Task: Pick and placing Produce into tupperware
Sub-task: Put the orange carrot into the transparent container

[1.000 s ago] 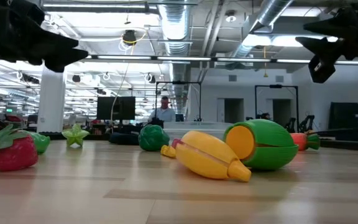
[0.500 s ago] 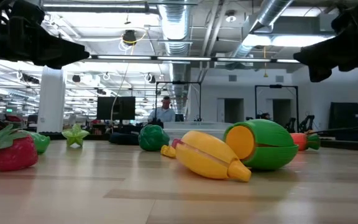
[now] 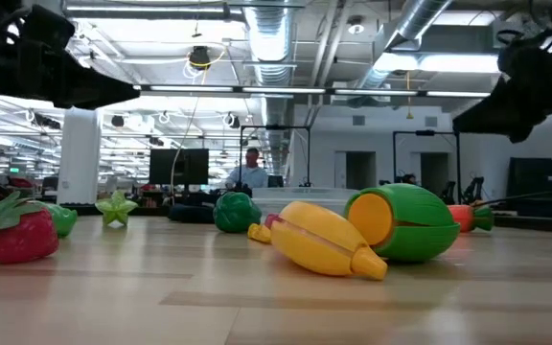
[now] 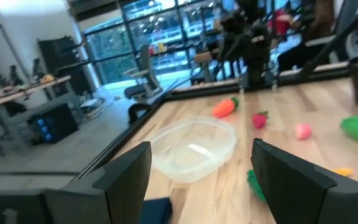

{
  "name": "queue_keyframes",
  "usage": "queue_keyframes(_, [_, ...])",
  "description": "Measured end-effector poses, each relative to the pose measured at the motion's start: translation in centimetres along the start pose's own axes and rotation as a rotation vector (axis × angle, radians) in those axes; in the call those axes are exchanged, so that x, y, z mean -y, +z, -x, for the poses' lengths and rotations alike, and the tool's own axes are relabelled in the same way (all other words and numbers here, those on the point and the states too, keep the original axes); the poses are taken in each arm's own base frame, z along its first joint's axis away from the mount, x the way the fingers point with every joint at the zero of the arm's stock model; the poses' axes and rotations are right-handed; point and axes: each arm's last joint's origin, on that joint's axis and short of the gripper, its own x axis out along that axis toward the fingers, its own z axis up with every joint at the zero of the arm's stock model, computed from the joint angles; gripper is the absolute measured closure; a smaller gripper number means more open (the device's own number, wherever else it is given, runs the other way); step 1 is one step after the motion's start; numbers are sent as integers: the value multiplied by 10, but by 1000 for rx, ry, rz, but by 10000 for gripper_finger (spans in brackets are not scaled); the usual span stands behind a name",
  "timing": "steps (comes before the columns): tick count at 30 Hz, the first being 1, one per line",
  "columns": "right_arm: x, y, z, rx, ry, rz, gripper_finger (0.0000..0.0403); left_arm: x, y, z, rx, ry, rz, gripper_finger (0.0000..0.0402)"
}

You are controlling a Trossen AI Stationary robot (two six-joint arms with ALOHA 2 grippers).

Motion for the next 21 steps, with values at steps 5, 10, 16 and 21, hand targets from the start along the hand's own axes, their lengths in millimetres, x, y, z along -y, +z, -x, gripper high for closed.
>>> queue_keyframes(5, [-1,-5,-10,-83,-79,-86,285,-1,-3,-2,-52,83,-32,136])
queue_keyframes(10, [-7,-2,-21,-89,-67,-143,251,-2,-3,-3,-66,126,-36,136])
queue_keyframes(16, [-19,28,-24,-102,-19,-81,203,-2,-3,-3,-66,125,-35,136])
queue_keyframes(21, [-26,50,-28,-262,-73,4,189,-2,-3,-3,-66,125,-34,136])
